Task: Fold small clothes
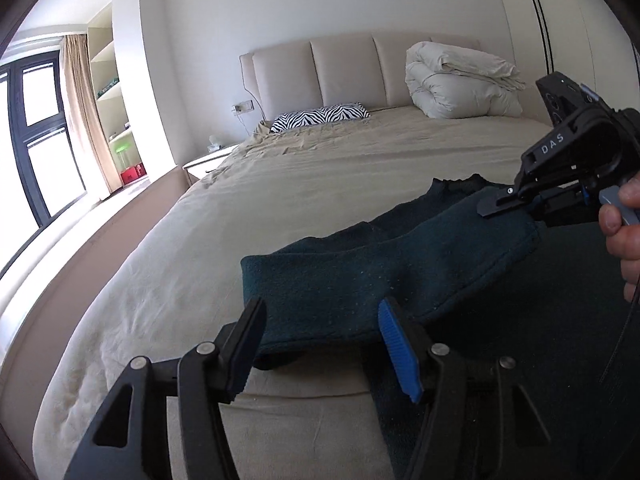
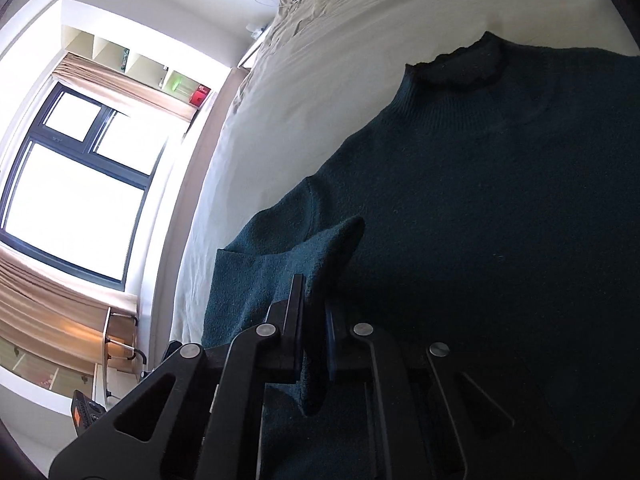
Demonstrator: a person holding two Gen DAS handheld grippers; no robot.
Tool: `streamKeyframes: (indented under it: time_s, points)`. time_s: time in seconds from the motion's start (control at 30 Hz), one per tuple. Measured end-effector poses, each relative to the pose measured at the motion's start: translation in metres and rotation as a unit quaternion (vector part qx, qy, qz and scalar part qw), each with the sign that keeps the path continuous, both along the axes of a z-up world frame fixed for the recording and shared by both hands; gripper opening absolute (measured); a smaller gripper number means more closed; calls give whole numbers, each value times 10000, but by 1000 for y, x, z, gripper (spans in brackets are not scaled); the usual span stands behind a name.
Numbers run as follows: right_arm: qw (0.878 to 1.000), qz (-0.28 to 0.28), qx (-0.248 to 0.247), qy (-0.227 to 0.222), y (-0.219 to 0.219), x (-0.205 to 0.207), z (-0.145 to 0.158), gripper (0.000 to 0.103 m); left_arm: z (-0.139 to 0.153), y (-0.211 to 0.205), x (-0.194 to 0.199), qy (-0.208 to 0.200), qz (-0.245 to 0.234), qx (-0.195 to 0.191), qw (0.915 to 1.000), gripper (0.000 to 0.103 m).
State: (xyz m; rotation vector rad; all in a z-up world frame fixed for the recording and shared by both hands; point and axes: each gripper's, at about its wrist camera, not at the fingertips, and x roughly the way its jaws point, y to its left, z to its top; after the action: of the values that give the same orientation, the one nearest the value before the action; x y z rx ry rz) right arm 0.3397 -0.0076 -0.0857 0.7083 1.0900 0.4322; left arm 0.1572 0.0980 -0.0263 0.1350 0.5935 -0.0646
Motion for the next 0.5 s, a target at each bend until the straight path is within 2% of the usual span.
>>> streamKeyframes:
  time_s: [0.1, 0.23, 0.3, 0.4, 0.5]
  points:
    - [9990, -355, -263, -41, -48, 5, 5, 7, 6, 35, 15, 342, 98, -1142, 9928, 51]
    - [9959, -793, -440, 22, -108, 13, 1, 7, 5, 65, 34, 616, 249, -2060, 9763, 48]
    - [9941, -935, -552, 68, -135, 13, -8, 7, 2, 70, 42, 725, 222, -2321, 9697, 43]
    - [9914, -1123, -652, 137, -164, 14, -21, 7, 3, 73, 54, 776, 123, -2626, 9617, 43]
    - [9891, -1264, -736, 176, -193, -6, -38, 7, 4, 77, 69, 856, 40, -2924, 9524, 42]
